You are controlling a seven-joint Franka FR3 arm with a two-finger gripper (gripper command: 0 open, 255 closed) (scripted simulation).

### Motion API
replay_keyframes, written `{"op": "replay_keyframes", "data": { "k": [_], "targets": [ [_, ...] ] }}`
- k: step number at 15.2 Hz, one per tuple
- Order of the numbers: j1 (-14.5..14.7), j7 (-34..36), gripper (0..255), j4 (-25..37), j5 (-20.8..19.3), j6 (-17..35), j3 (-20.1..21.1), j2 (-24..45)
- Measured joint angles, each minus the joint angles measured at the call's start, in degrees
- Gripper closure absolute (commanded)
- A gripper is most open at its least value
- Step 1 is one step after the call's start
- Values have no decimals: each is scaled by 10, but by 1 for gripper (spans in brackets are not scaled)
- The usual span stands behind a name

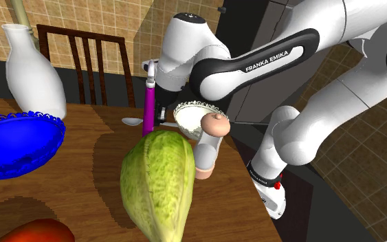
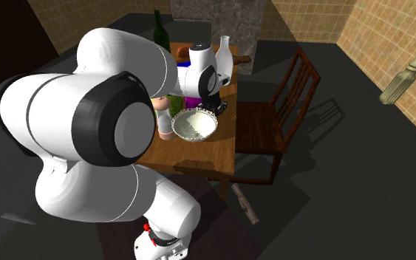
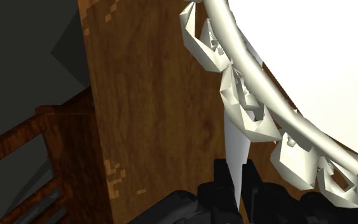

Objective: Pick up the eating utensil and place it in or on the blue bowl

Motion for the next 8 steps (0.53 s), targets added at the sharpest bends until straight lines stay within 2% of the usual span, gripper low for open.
{"op": "replay_keyframes", "data": {
  "k": [8],
  "targets": [
    [3, -9, 255, 36, 6, -60, -6, -23]
  ]
}}
